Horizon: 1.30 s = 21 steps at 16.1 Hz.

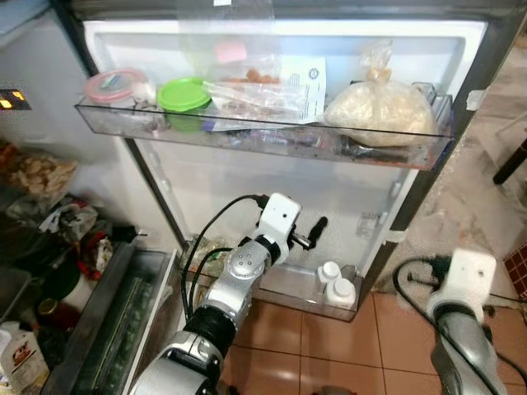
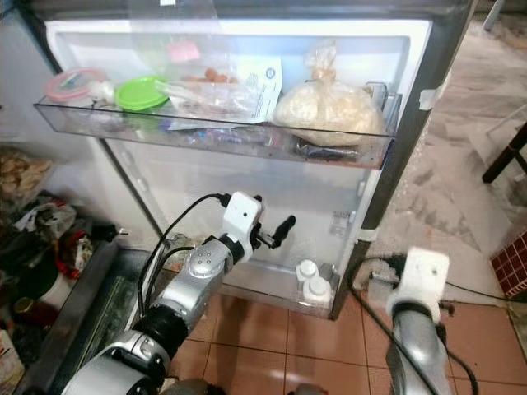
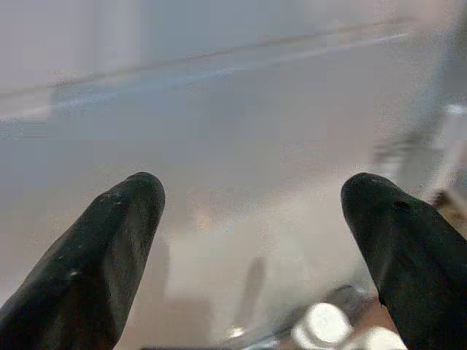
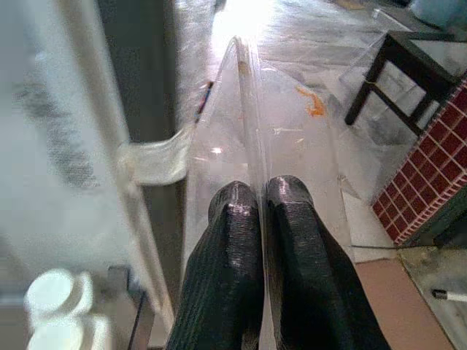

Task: Restocking fridge

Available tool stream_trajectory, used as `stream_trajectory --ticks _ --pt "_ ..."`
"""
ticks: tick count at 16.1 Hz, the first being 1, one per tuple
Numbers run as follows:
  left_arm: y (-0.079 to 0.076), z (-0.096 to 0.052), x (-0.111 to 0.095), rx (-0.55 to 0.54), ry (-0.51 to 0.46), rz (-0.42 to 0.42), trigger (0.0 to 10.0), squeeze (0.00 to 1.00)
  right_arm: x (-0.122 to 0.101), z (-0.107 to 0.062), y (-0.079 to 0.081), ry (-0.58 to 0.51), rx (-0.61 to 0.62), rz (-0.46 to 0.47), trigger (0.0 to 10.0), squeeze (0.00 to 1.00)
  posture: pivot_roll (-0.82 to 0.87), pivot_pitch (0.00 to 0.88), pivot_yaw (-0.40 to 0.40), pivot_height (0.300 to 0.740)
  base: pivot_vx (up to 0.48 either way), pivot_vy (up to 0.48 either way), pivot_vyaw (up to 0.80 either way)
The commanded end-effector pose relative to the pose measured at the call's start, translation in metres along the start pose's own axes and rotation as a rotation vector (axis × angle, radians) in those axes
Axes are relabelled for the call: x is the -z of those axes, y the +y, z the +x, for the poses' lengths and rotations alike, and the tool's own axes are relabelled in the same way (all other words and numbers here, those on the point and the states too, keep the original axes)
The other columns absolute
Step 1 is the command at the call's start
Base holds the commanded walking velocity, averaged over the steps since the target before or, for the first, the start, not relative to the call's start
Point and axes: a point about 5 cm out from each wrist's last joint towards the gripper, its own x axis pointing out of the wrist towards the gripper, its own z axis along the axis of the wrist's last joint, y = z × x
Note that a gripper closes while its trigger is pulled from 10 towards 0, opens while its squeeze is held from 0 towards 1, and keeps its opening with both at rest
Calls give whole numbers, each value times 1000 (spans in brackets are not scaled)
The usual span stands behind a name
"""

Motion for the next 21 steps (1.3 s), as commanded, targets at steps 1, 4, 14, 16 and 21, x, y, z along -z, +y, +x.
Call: stream_trajectory --ticks 1,4,14,16,21 --pt "1 12 -20 -32 -41 36 10000 0 -4 -5 5 -9 -47 4 10000 0 -92 0 46 740 0 0 0" --pt "13 16 -21 -140 -3 113 10000 0 -3 -16 0 -9 -60 -29 10000 0 -104 0 52 740 0 0 0" --pt "-3 34 -37 -125 -2 217 10000 0 -11 -29 -12 4 -444 -1 10000 0 -146 2 57 740 0 0 0" --pt "-3 36 -39 -143 -3 242 10000 0 -9 -30 -16 44 -531 -4 10000 0 -152 2 58 740 0 0 0" --pt "-2 38 -41 -151 -6 260 10000 0 -7 -33 -16 97 -702 -36 10000 0 -167 0 63 740 0 0 0"
